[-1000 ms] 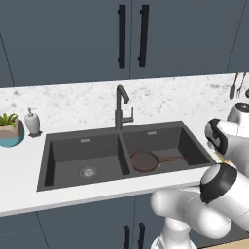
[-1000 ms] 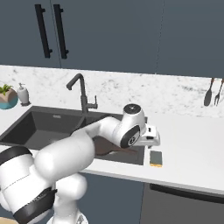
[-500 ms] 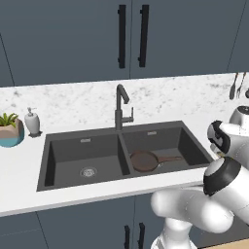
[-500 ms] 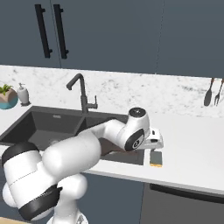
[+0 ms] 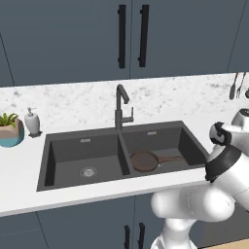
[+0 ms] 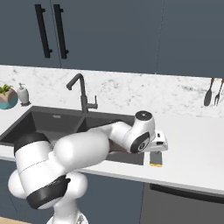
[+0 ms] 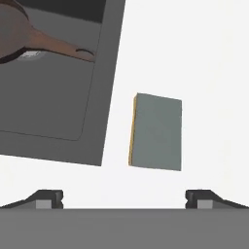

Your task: Pick the pan and sponge and place them into the sink. Then turn on the water.

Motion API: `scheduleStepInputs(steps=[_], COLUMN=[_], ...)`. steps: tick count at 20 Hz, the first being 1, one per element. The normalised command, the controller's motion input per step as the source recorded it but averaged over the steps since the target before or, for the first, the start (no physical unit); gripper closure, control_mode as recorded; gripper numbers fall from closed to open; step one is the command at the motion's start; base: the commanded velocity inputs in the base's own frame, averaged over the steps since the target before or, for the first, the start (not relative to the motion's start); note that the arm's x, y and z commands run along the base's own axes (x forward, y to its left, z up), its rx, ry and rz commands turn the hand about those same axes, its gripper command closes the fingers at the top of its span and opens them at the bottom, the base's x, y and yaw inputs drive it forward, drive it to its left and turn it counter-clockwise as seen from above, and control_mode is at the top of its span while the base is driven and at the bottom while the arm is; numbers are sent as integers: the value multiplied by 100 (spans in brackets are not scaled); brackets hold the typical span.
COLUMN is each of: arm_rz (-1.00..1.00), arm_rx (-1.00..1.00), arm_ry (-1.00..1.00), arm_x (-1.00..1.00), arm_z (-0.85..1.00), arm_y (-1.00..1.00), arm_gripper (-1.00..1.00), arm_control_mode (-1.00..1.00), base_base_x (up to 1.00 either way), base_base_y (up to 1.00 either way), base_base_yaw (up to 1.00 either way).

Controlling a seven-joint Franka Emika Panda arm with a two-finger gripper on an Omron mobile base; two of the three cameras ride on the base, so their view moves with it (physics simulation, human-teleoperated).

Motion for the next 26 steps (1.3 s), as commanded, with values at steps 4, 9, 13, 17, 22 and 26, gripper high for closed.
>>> scheduleStepInputs(steps=[4, 9, 13, 17, 22, 26], arm_rz=[0, 0, 0, 0, 0, 0], arm_rx=[0, 1, 1, 0, 1, 5], arm_ry=[13, 4, 0, 0, 0, 0], arm_x=[25, 22, 14, 7, 0, 0], arm_z=[-29, -15, -13, -15, -12, -7], arm_y=[-1, -16, -18, -8, -8, -21], arm_gripper=[-100, -100, -100, -100, -100, -100], arm_control_mode=[-100, -100, -100, -100, -100, -100], base_base_x=[0, 0, 0, 0, 0, 0], base_base_y=[0, 0, 0, 0, 0, 0], base_base_yaw=[0, 0, 0, 0, 0, 0])
